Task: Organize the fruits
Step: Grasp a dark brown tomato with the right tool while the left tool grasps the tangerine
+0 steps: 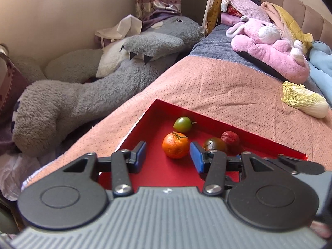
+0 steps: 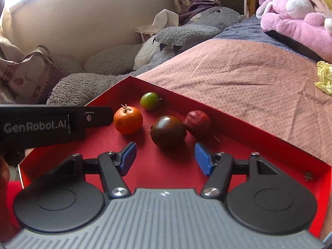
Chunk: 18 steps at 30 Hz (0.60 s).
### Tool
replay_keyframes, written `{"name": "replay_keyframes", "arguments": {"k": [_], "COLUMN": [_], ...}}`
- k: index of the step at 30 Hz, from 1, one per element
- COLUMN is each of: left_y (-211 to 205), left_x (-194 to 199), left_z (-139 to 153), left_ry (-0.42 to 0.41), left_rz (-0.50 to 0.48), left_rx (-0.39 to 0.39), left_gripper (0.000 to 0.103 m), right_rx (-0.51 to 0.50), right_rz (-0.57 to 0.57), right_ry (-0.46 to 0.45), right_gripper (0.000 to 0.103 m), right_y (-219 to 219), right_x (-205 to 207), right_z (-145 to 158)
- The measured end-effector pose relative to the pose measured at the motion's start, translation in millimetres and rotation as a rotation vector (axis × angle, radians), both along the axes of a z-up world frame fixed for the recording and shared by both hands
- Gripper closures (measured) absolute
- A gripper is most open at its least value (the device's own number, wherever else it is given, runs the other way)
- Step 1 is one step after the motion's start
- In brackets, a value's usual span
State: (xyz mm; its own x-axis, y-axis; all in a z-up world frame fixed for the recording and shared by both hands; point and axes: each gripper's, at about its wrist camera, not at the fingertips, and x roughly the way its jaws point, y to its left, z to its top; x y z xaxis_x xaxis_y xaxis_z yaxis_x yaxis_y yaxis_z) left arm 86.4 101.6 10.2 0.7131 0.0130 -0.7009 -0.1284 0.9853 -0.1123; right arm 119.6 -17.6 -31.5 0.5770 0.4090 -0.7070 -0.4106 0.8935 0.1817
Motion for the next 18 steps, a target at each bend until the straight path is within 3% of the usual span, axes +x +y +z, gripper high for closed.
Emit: {"name": "replay_keyframes", "arguments": {"k": [6,10,18], "left_y": [2.4,3.4,-1.1], "left_x": [0.2,1.7,13.3], "left_z": [0.8,0.0,-5.1], "left_ry": [-0.008,-0.002,0.036], "left_rz": [0.007,0.008,-0.028], "left_rx": [-0.014,-0.022,0.0], "left_gripper": [0.054,0.054,0.054], "right_rx": [-0.032,-0.075,-0.048], "right_rz": [-0.007,-0.004,-0.008], "right_ry": [-0.003,-0.028,-0.021], "right_gripper": [0.035,0.056,0.058], "right_y": [21.8,26.6,7.4], "right_x": [14.5,14.5,3.1], "right_z": [-4.8,-4.1,0.4]}}
